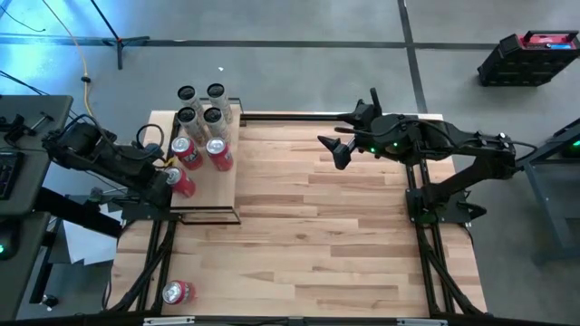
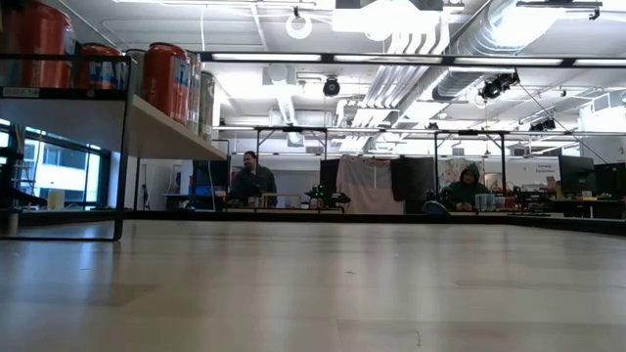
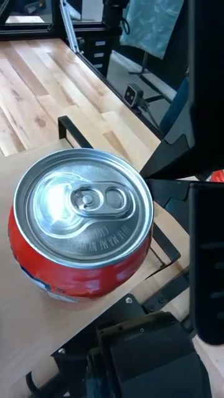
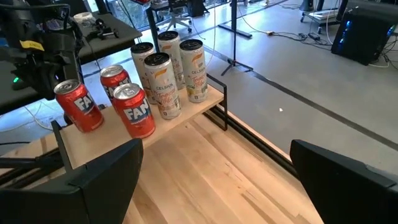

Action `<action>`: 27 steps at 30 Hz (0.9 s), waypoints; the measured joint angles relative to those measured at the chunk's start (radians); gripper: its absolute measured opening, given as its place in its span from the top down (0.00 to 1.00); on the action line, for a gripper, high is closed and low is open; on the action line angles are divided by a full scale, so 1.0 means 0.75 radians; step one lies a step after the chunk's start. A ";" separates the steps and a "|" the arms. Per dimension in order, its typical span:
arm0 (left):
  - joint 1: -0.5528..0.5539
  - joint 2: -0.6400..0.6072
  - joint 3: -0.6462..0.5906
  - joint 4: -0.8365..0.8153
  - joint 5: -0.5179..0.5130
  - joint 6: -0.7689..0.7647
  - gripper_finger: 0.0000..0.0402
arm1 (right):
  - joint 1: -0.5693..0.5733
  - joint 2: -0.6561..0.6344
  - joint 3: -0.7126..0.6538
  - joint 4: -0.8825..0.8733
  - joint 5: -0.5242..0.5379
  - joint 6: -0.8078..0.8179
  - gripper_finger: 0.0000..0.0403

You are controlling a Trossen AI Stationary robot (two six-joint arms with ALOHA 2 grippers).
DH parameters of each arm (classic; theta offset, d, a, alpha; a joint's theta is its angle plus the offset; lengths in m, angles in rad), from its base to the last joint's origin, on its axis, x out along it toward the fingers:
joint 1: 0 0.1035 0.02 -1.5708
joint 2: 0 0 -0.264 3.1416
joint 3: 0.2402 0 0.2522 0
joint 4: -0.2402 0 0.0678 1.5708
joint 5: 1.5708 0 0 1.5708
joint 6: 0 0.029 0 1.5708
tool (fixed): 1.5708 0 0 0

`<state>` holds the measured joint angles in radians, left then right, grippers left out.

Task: Place canned beverage on shelf
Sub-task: Put the top red soda can on the shelf

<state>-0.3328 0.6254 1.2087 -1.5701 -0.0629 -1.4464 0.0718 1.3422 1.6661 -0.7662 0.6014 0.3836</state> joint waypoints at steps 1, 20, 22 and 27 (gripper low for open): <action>0.000 0.000 0.000 0.009 0.003 0.000 1.00 | 0.000 0.000 0.000 0.000 0.000 0.000 0.03; 0.000 0.471 0.347 0.484 -0.054 0.719 1.00 | -0.043 -0.001 0.001 0.001 0.001 -0.205 0.03; 0.000 0.520 0.415 0.467 -0.046 0.760 1.00 | -0.053 -0.001 0.001 0.001 0.001 -0.235 0.03; -0.001 0.615 0.567 0.405 -0.029 0.811 1.00 | -0.078 -0.001 0.001 0.001 -0.008 -0.329 0.03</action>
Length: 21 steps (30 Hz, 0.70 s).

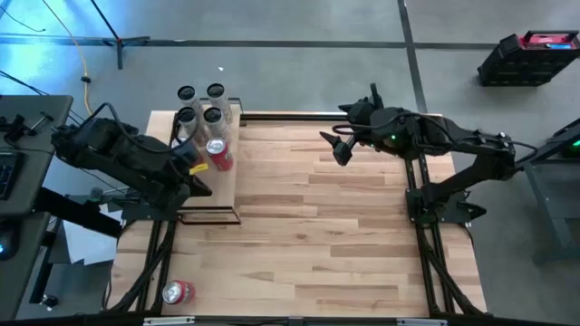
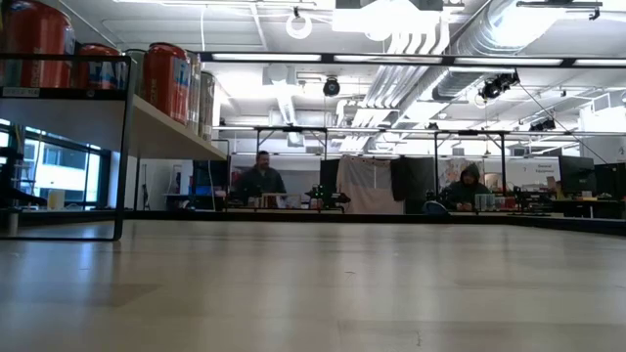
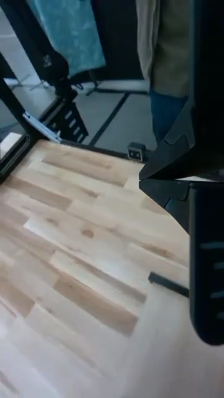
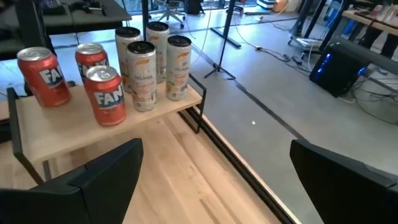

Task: Place canned beverage on shelf
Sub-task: Put the top red soda can on the shelf

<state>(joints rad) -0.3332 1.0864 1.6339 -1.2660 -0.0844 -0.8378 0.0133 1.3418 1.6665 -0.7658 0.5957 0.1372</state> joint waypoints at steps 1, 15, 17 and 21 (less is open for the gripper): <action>0.000 0.010 0.019 -0.012 0.027 -0.008 1.00 | -0.003 0.000 0.000 0.000 -0.012 -0.008 0.03; 0.001 -0.048 0.038 -0.413 0.190 -0.374 0.81 | -0.069 0.040 0.002 0.125 -0.009 -0.088 0.03; 0.001 -0.065 0.027 -0.403 0.183 -0.377 0.74 | -0.073 0.057 0.002 0.121 -0.009 -0.088 0.03; 0.001 -0.086 0.022 -0.405 0.155 -0.444 0.61 | -0.073 0.086 0.002 0.114 -0.028 -0.086 0.03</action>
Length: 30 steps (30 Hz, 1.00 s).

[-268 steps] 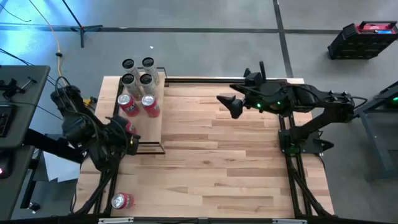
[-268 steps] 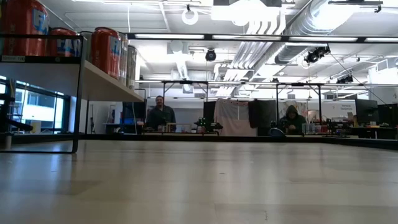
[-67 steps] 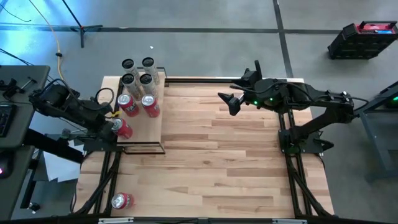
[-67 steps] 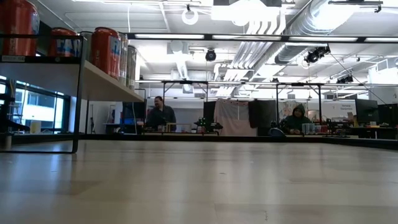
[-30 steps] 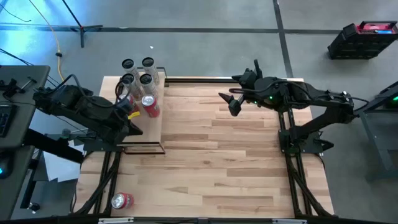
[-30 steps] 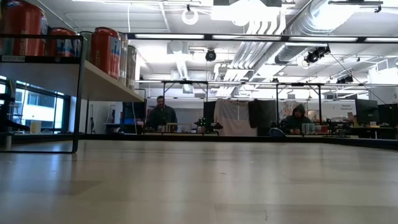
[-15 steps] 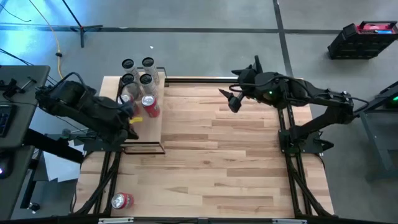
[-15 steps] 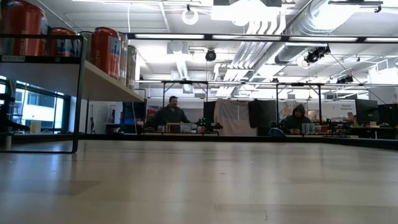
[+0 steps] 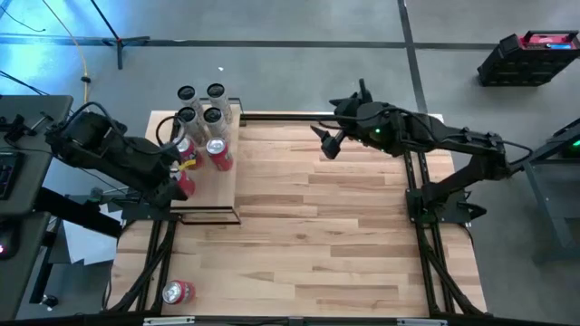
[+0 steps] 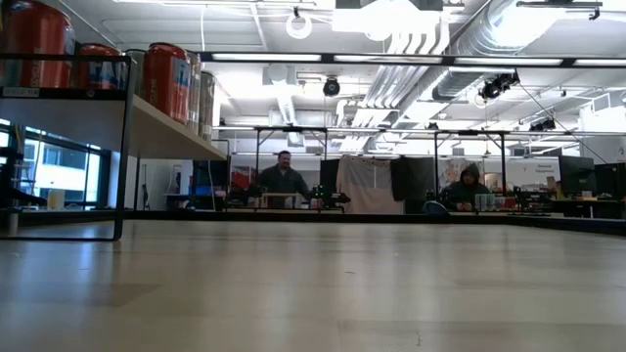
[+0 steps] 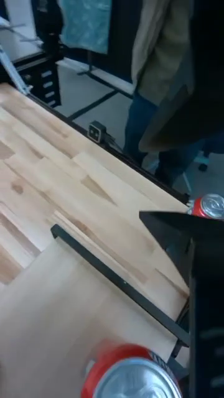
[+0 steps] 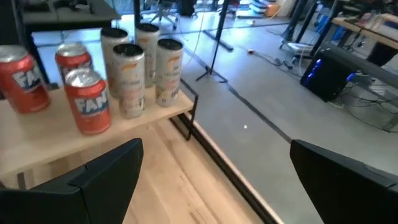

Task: Place canned beverage on shelf
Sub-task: Put the top red soda can on the shelf

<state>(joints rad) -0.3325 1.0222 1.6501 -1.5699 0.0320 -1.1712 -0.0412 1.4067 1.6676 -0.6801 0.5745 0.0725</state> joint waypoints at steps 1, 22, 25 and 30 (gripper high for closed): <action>0.000 -0.009 0.000 -0.002 -0.008 -0.013 0.58 | 0.003 0.006 0.000 -0.009 -0.016 -0.002 0.03; 0.000 -0.115 -0.303 0.000 0.017 -0.311 0.30 | 0.030 0.021 -0.001 -0.053 -0.159 0.034 0.03; -0.001 -0.137 -0.360 0.002 0.146 -0.589 0.30 | 0.030 0.021 -0.001 -0.076 -0.159 0.069 0.03; -0.027 -0.194 -0.459 -0.002 0.183 -0.922 0.30 | 0.030 0.021 -0.001 -0.100 -0.158 0.068 0.03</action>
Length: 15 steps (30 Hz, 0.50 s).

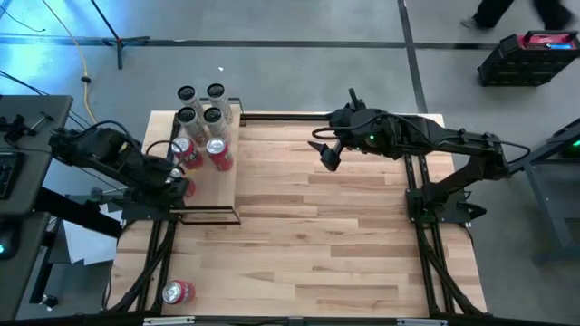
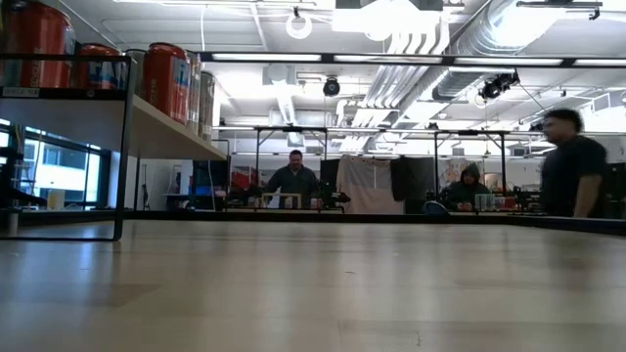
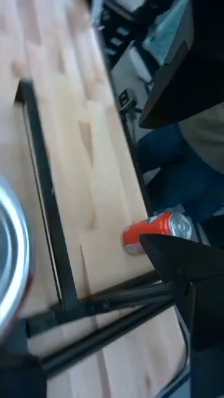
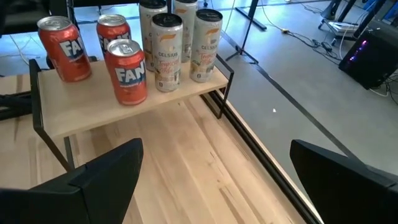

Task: Place canned beverage on shelf
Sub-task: Put the top red soda can on the shelf

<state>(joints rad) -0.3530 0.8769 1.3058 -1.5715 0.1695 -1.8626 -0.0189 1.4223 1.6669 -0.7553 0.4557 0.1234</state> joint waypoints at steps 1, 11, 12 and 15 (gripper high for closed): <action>-0.004 -0.004 -0.016 -0.002 -0.009 -0.034 0.30 | 0.000 0.000 0.000 -0.002 0.000 0.000 0.03; -0.086 0.077 -0.048 0.001 -0.208 -0.211 0.30 | 0.000 0.000 0.000 -0.129 0.056 -0.120 0.03; -0.113 0.097 -0.048 0.001 -0.198 -0.235 0.30 | 0.000 0.000 0.000 -0.156 0.074 -0.132 0.03; -0.221 0.165 -0.048 0.004 -0.188 -0.335 0.30 | 0.000 -0.002 -0.001 -0.208 0.126 -0.155 0.03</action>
<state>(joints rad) -0.5190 1.0008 1.2701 -1.5688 0.0283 -2.1136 -0.0189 1.4206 1.6665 -0.9111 0.5502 0.0073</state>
